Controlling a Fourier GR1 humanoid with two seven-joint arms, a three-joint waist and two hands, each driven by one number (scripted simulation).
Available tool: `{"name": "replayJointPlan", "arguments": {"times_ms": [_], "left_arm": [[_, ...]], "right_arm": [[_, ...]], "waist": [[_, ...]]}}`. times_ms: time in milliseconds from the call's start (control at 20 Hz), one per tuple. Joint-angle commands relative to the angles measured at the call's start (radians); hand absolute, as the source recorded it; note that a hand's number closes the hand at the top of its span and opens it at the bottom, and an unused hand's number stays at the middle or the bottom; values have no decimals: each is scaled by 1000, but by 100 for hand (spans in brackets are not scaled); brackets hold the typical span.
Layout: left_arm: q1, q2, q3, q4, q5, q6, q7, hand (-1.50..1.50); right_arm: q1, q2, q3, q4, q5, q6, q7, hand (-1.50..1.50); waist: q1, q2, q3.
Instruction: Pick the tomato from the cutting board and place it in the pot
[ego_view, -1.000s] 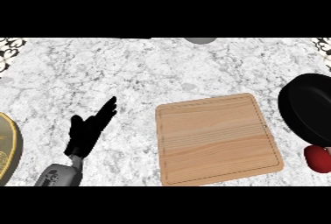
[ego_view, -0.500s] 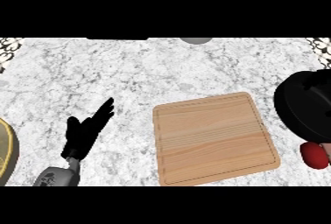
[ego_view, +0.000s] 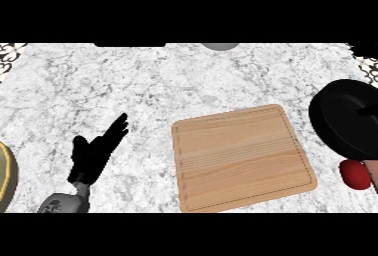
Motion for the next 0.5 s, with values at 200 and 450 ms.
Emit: {"name": "replayJointPlan", "arguments": {"times_ms": [200,450], "left_arm": [[-6,3,-6,-29,-14,-1,33,0],[3,-31,-37,-46,-25,5,54,0]], "right_arm": [[-97,-95,-256,216,-216,93,94,-150],[-188,-172,-331,360,-262,162,124,-150]], "waist": [[18,8,0],[40,15,1]]}}
